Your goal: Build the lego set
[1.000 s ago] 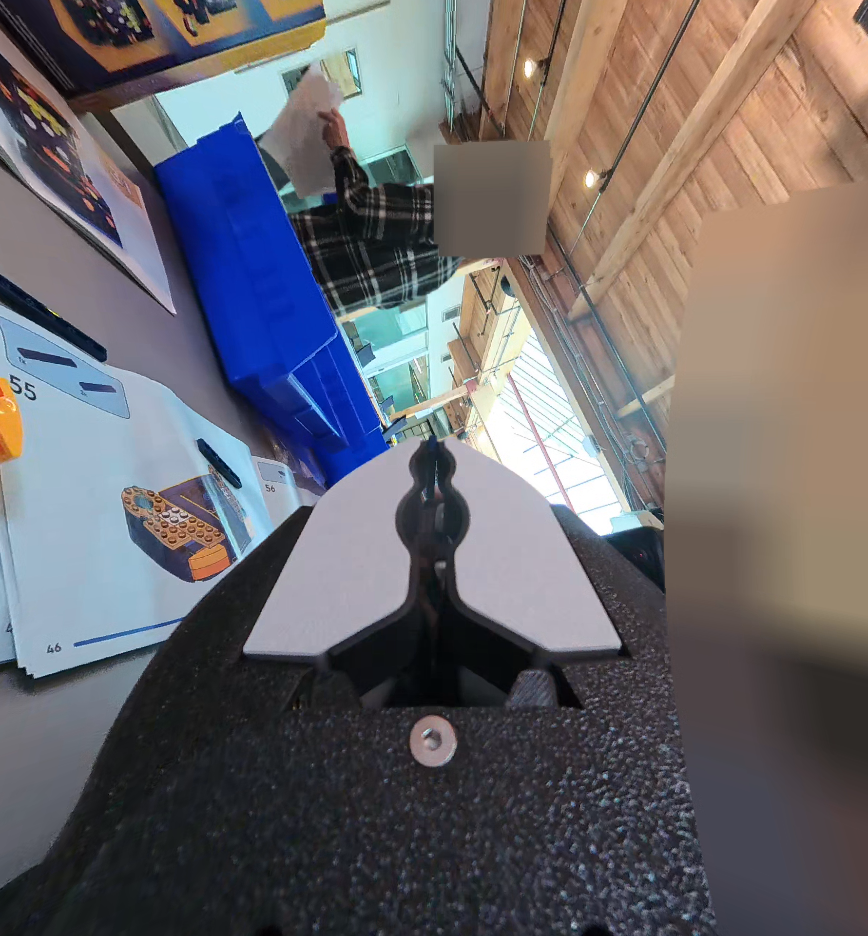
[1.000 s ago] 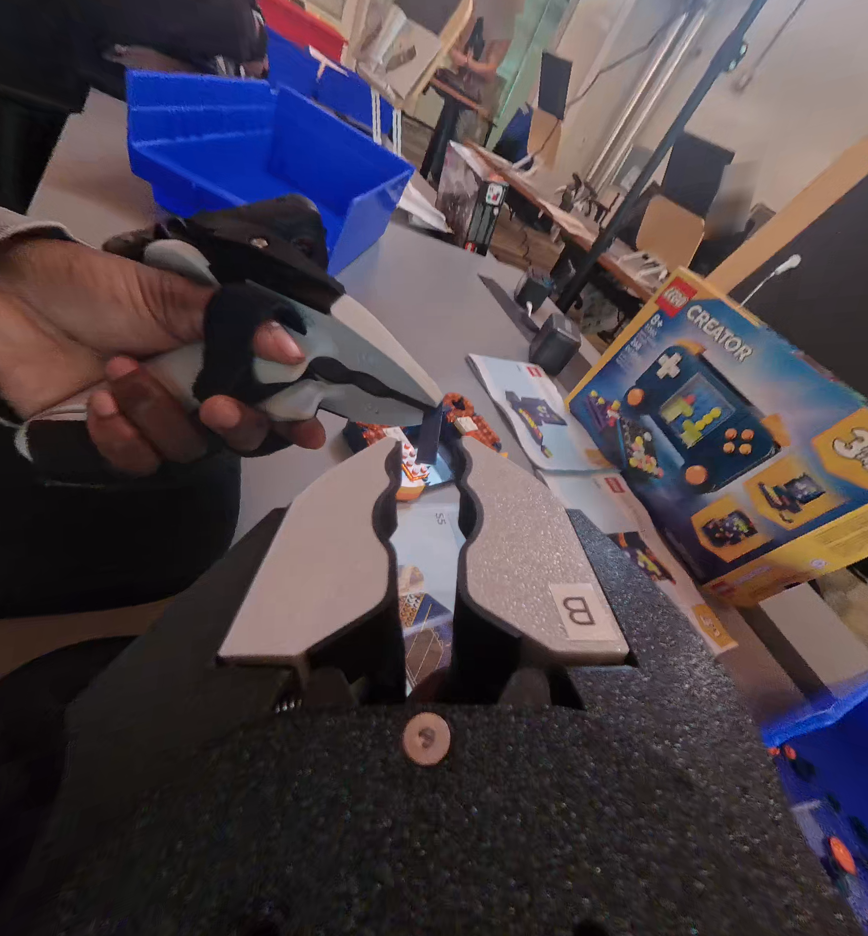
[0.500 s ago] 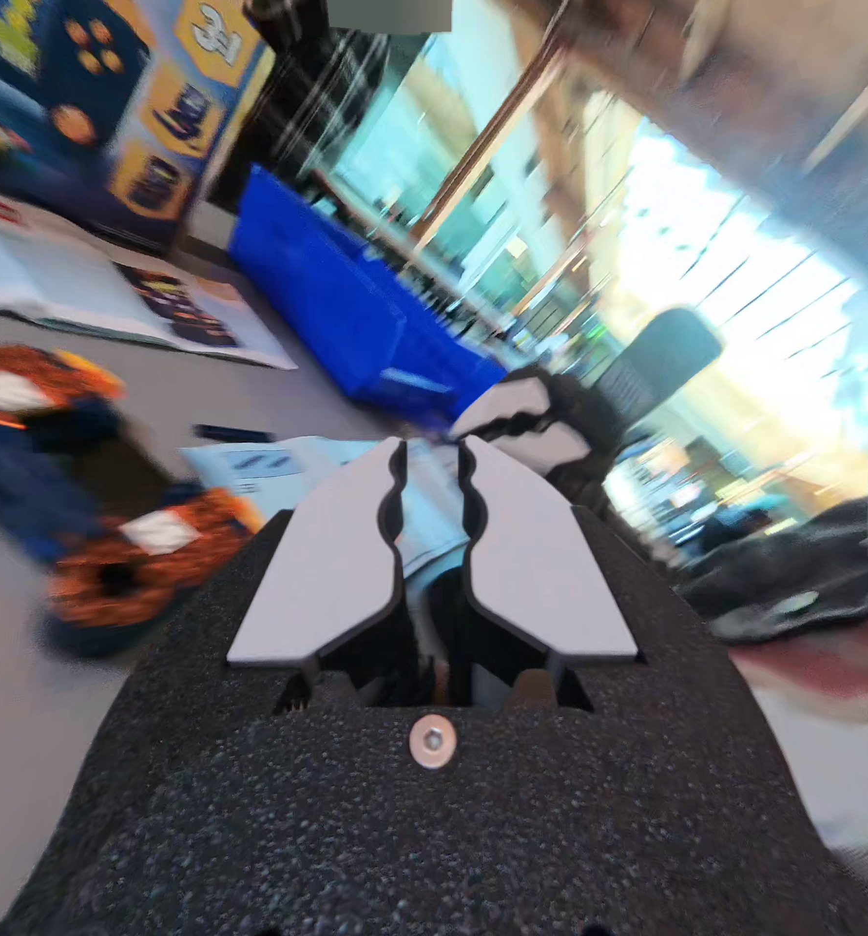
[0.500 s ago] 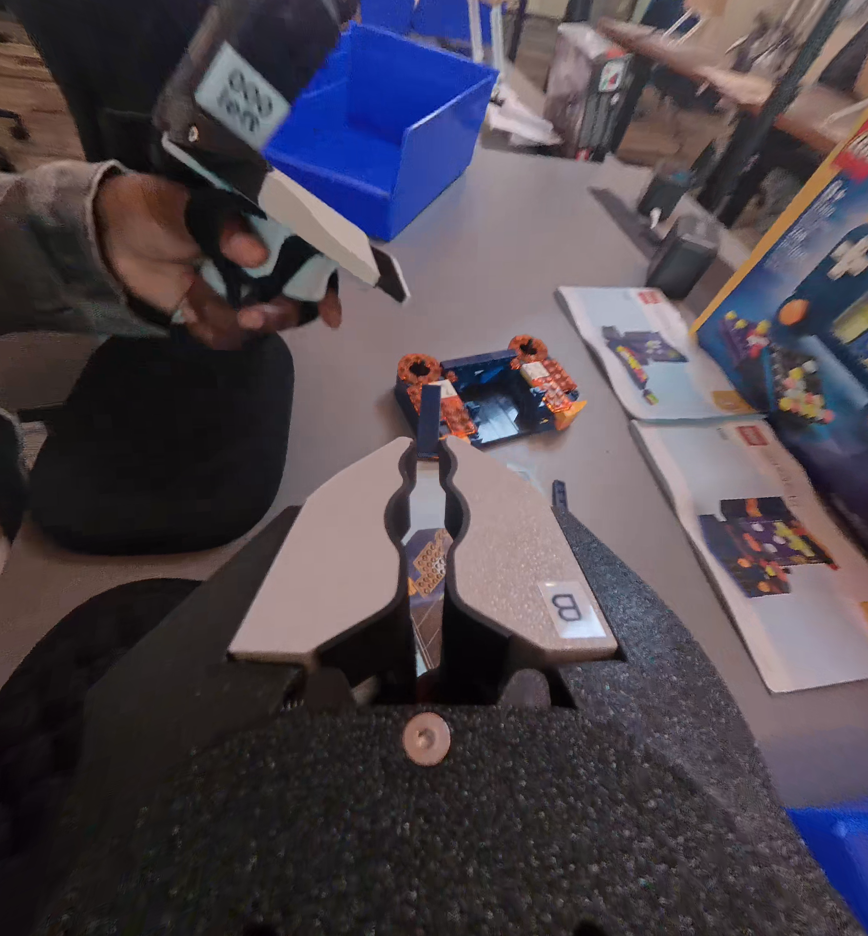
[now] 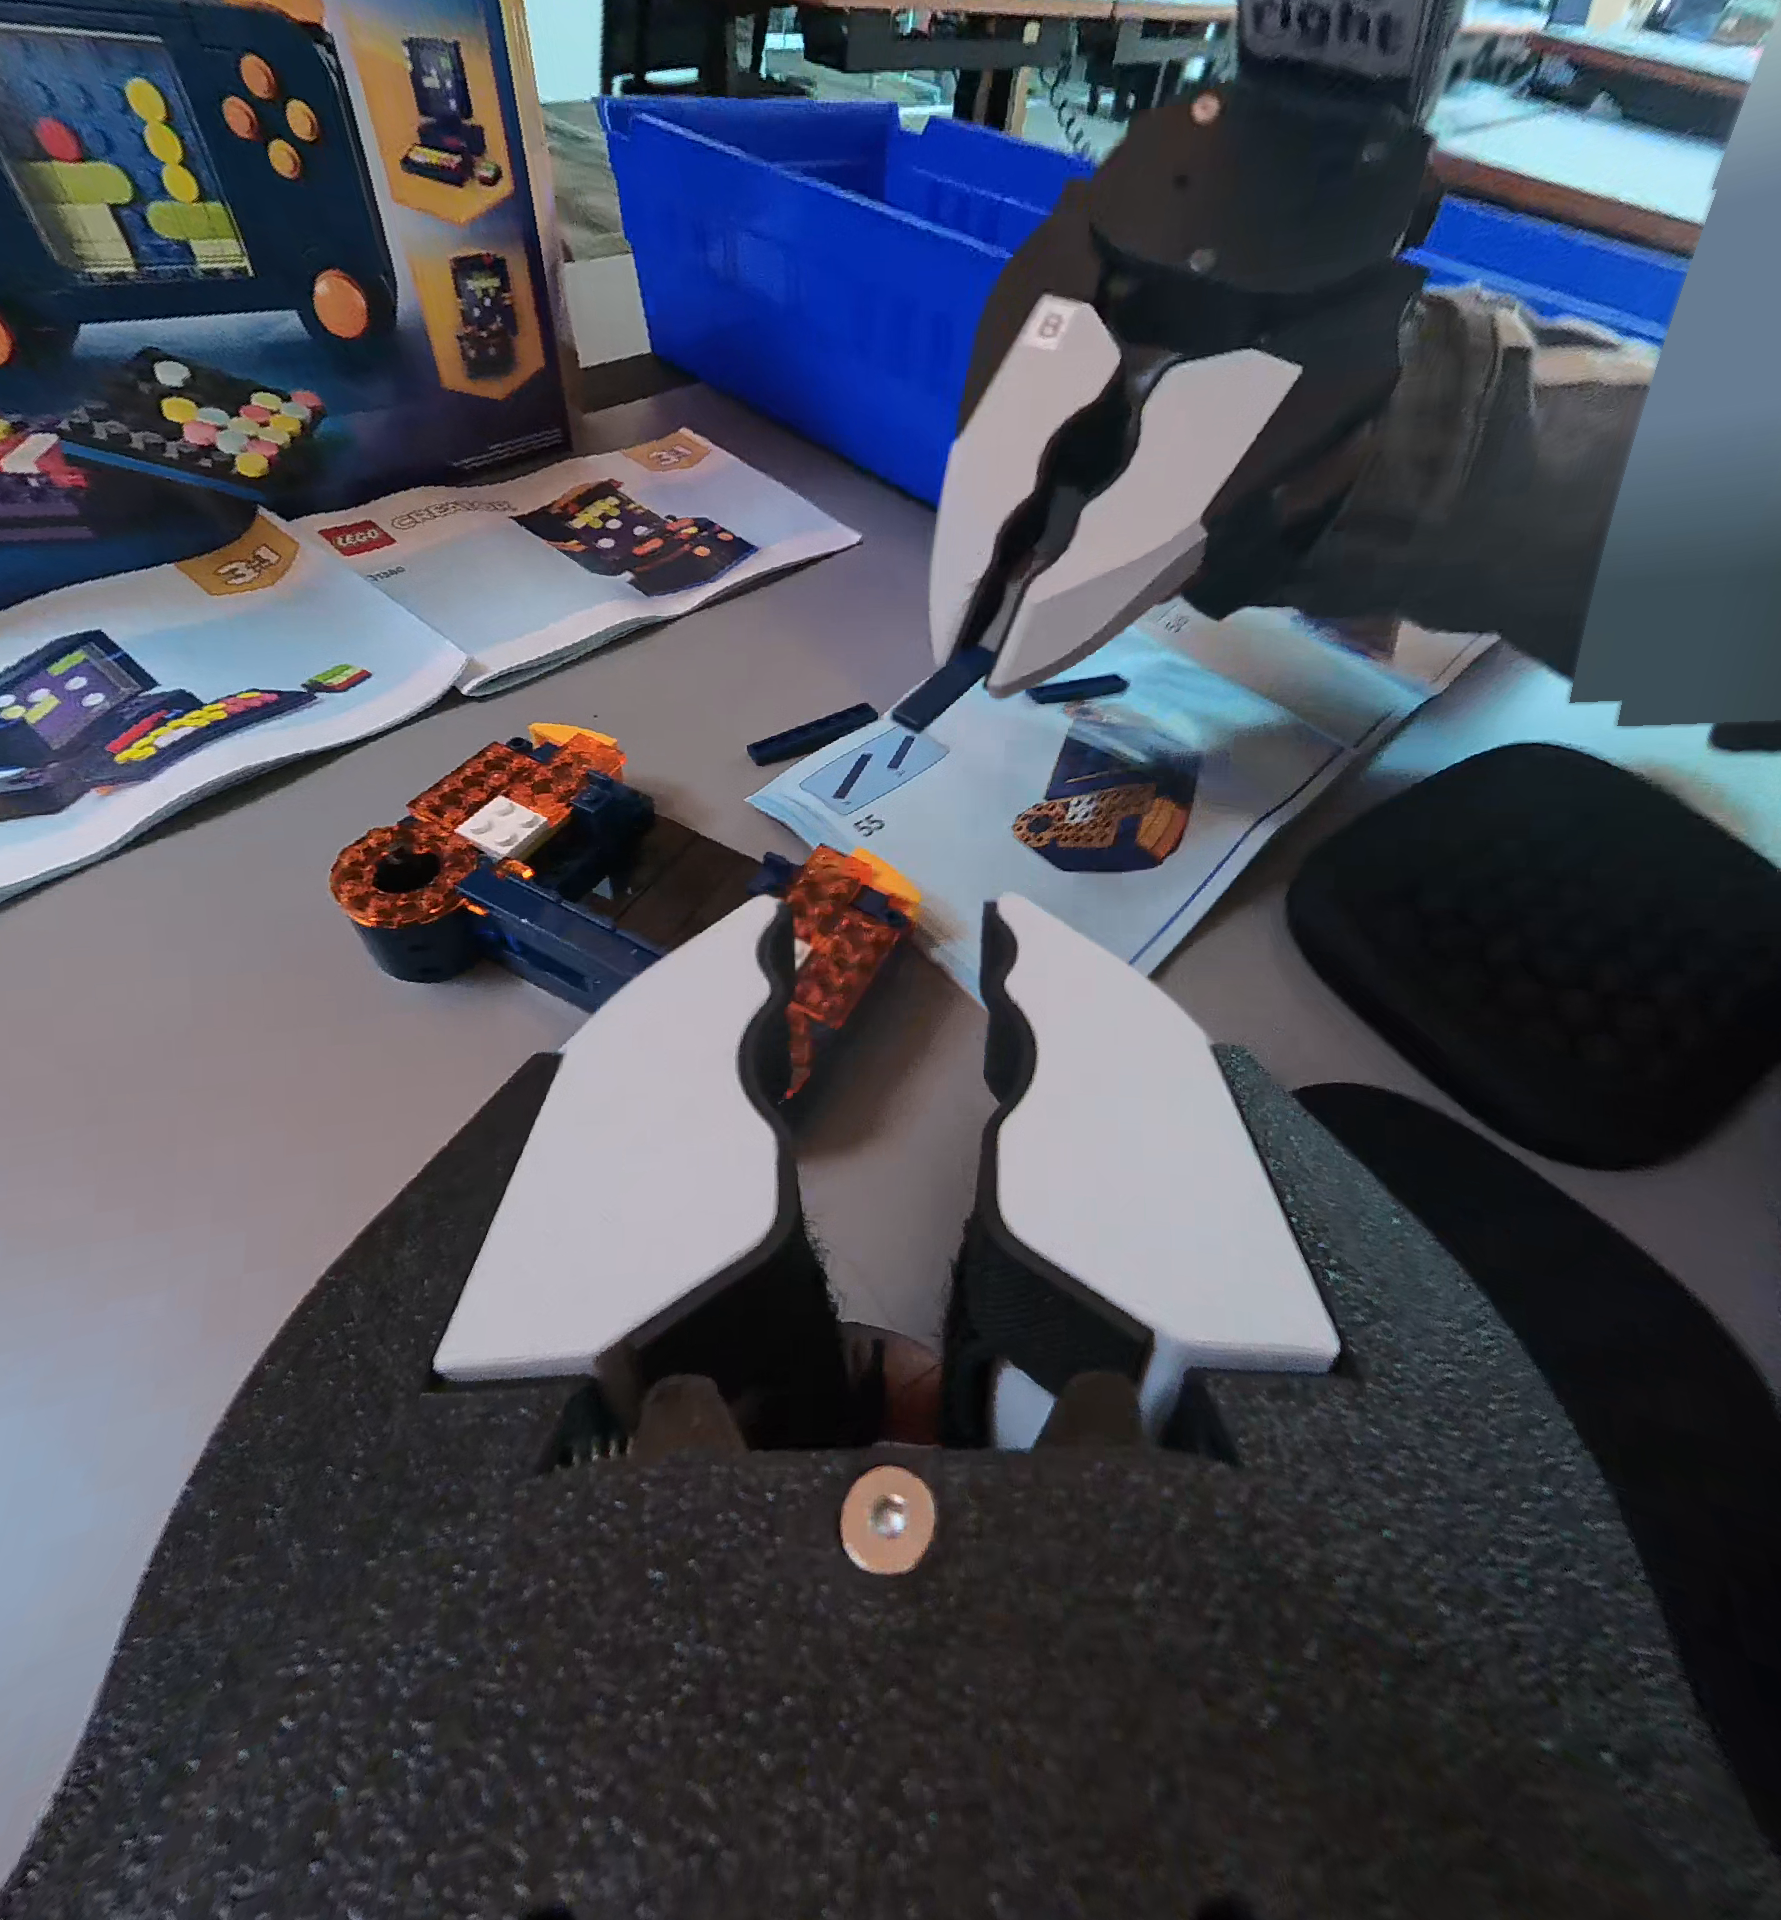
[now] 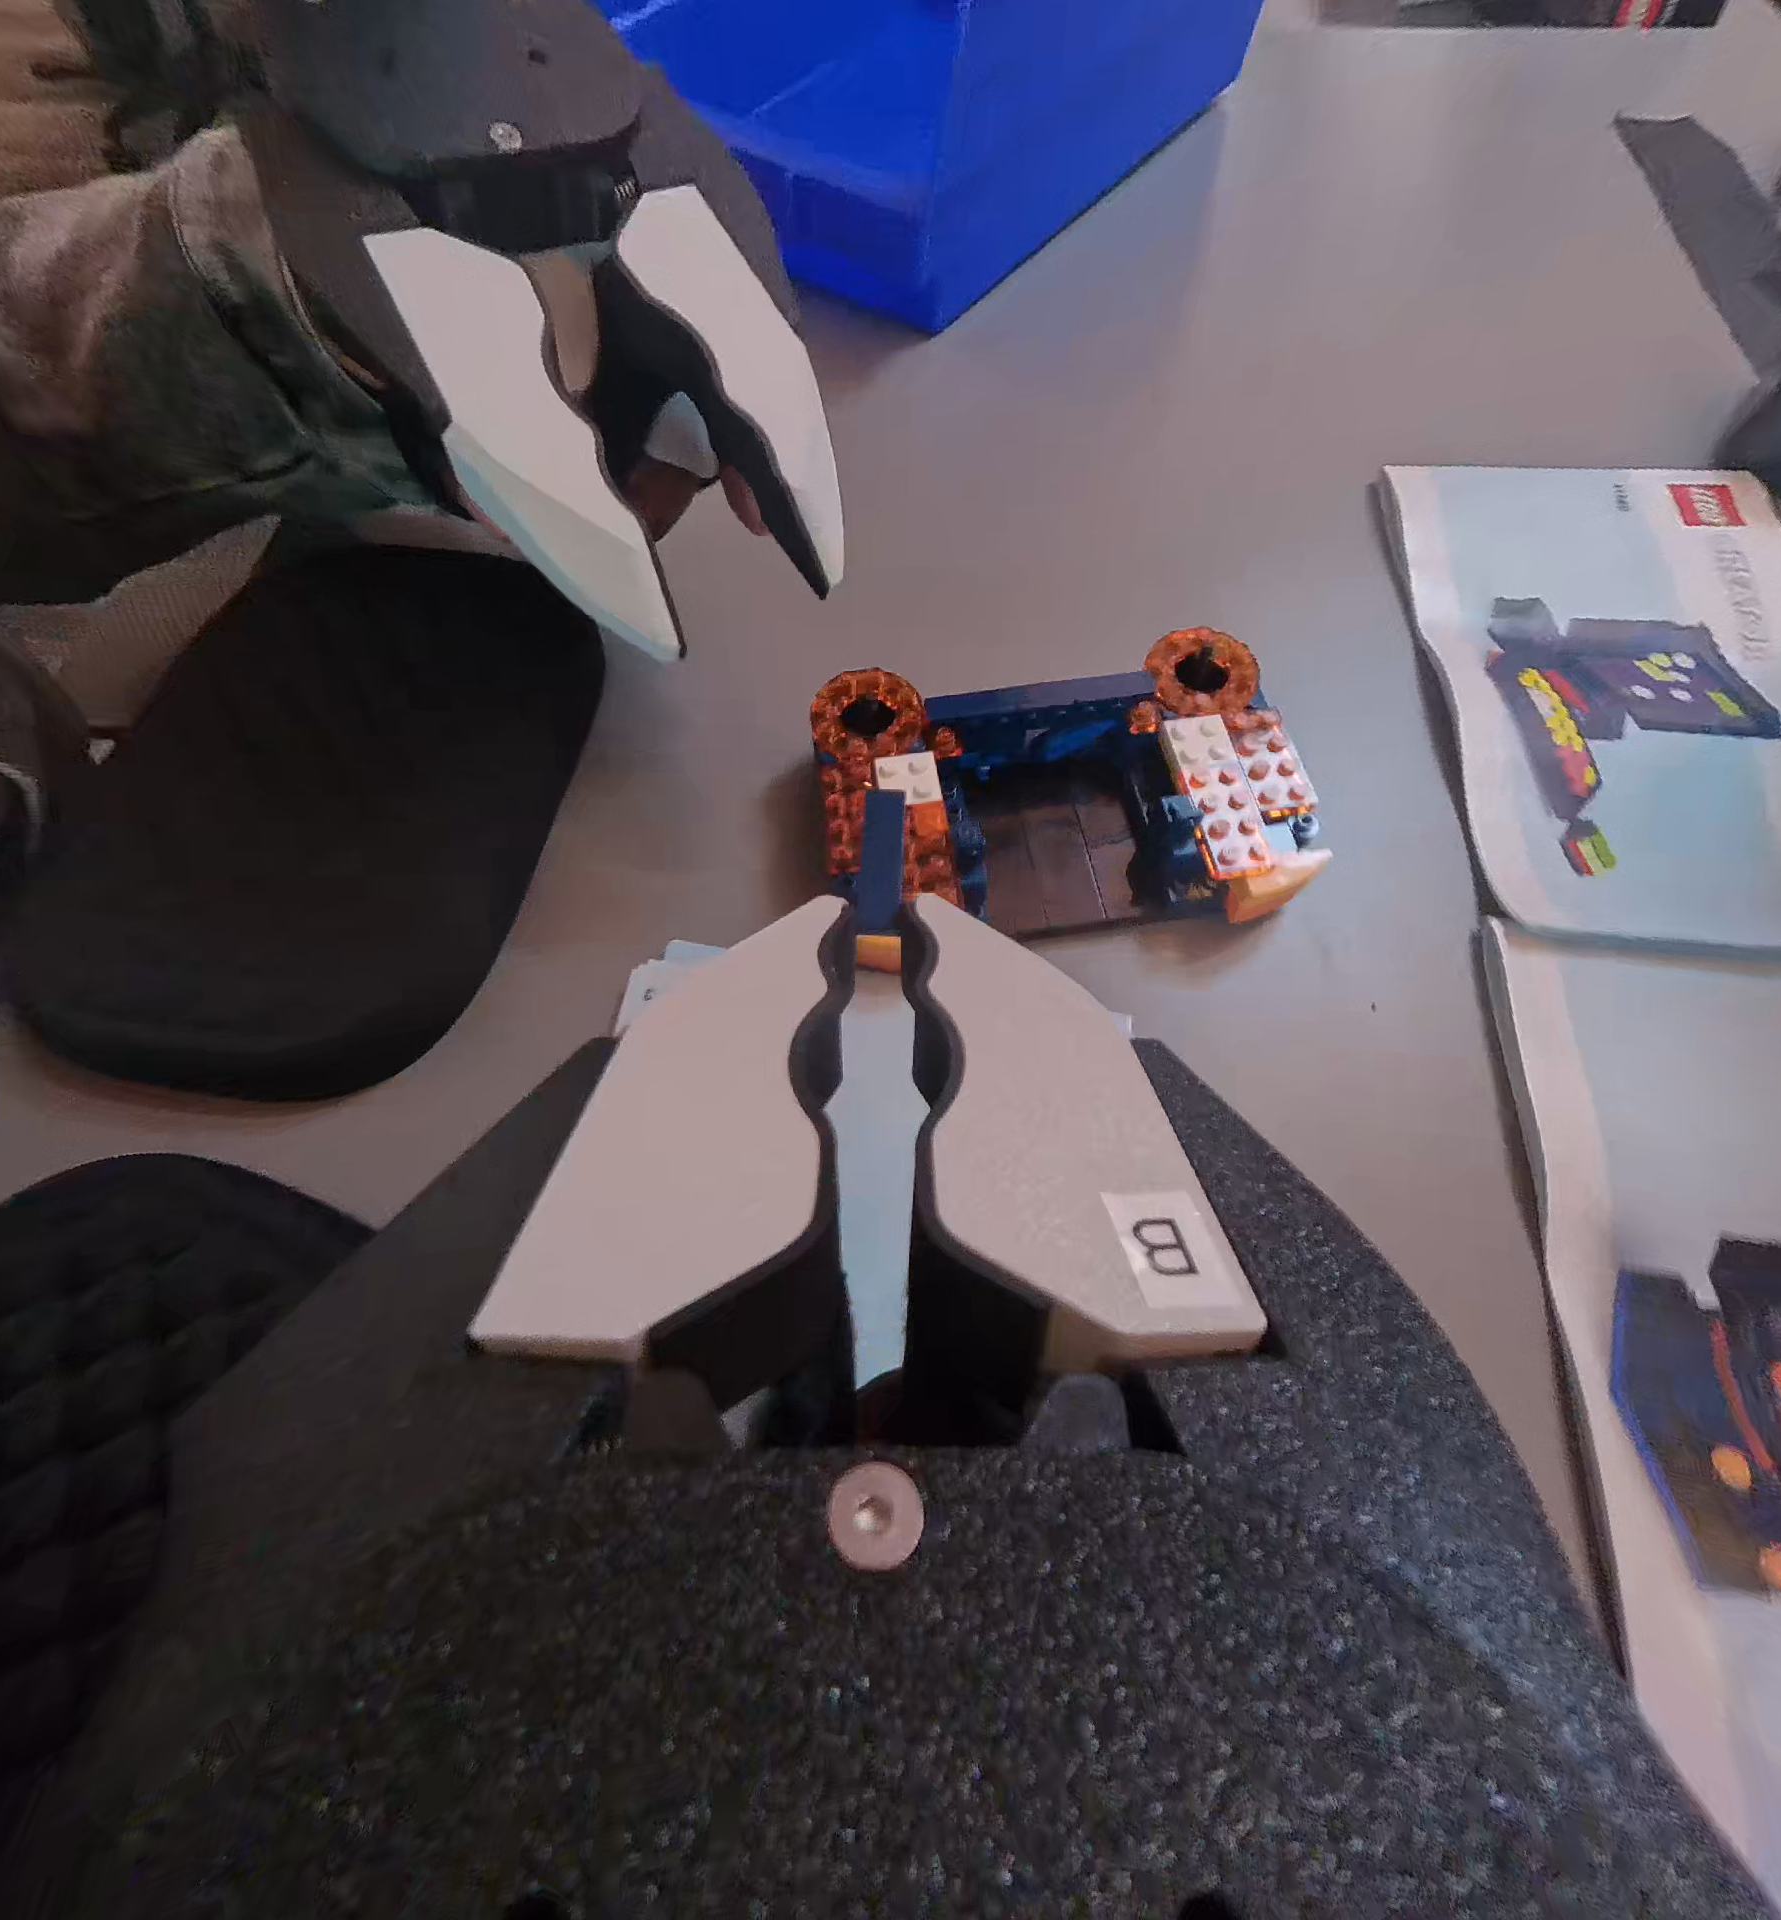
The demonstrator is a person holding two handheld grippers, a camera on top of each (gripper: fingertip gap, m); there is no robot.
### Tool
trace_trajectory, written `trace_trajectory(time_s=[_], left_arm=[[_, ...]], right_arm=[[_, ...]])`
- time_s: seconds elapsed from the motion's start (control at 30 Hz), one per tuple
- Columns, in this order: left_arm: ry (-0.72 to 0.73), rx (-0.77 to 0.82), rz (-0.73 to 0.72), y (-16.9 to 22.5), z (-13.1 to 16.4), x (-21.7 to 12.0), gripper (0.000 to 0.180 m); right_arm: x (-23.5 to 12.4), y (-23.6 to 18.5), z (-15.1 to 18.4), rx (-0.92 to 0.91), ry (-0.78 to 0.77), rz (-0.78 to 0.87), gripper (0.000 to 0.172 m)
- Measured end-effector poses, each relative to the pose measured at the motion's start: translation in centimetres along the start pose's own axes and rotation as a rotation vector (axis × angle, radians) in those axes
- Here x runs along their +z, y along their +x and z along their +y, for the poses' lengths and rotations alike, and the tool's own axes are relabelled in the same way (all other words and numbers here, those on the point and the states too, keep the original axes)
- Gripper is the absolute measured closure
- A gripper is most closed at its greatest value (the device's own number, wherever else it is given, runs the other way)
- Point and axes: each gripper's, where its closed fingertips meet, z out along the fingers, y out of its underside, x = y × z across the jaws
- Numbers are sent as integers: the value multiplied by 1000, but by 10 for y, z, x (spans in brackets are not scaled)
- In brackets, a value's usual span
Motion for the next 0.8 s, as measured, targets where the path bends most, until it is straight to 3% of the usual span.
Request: trace_trajectory(time_s=[0.23,0.3,0.8], left_arm=[[-62,46,-22,-10,12,-1,144],[-83,58,-16,-11,16,-1,127],[-244,259,112,-8,31,23,115]], right_arm=[[52,11,-3,-92,-97,-75,164],[59,16,-1,-103,-125,-65,164],[69,19,9,-79,-208,-117,164]])
